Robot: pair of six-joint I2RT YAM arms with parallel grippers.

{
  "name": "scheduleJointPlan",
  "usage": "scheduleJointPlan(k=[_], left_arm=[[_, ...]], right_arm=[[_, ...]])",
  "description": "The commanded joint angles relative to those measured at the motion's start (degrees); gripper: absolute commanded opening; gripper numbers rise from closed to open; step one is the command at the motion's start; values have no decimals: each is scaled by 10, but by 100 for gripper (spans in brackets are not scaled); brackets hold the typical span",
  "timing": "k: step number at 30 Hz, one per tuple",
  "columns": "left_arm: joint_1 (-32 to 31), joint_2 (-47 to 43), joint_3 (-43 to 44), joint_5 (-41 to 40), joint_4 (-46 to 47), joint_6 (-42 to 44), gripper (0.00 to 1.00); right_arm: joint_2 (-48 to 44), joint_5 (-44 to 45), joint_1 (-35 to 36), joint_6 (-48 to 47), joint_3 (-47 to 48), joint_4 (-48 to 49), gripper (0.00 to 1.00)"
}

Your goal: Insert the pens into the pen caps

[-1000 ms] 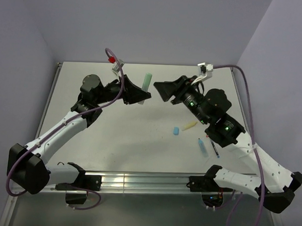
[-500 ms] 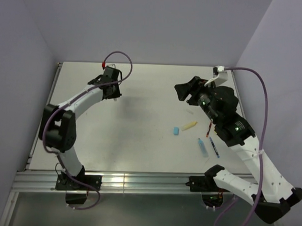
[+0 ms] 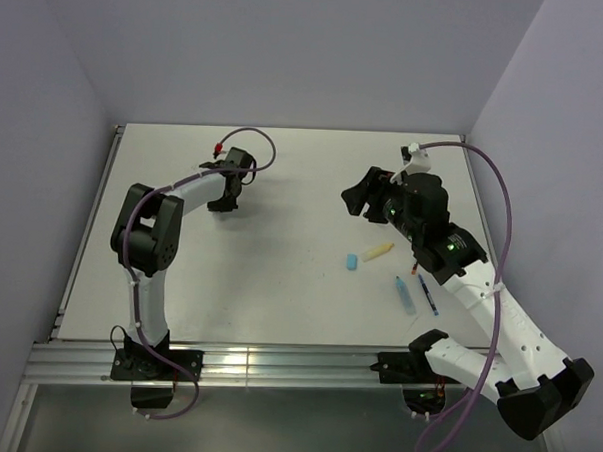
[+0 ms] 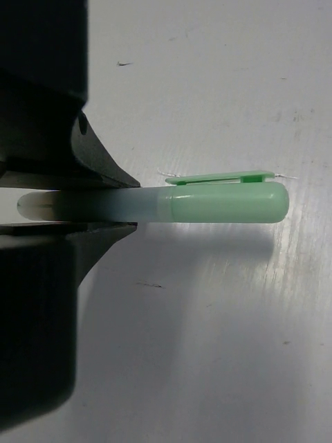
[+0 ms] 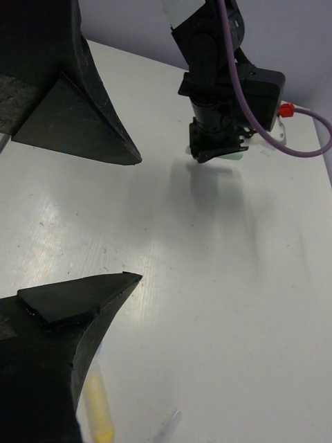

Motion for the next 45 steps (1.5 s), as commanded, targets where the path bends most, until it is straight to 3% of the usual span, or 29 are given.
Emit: scheduleJointPlan(k=[1,8,18,23,29,36,38,45], left_arm=[[-6,11,23,-15,9,18,21],[-11,15,19,-10,9,19,37],[-13,-15,22,-3,6,16,40],[-11,-59,37,-36,-20,-3,50],[-11,-152,33,-9,-26,-8,54],[-51,-303,8,90,-28,-16,56],[-63,-338,-13,151,-13,-20,56],[-70,-493,-98,243,37,-23,59]], right_arm=[[-8,-8,-7,-3,-10,22,71],[-15,-9,-14,-6,-11,14,71],[-8,7,-17,-19,7,-8,71],[8,13,-23,-25,18,-22,72],[31,44,-47,-29,13,-51,72],[60,18,-140,-17,-50,-67,71],[65,9,-167,-1,-82,-62,71],[128,-16,-204,49,-139,-45,69]])
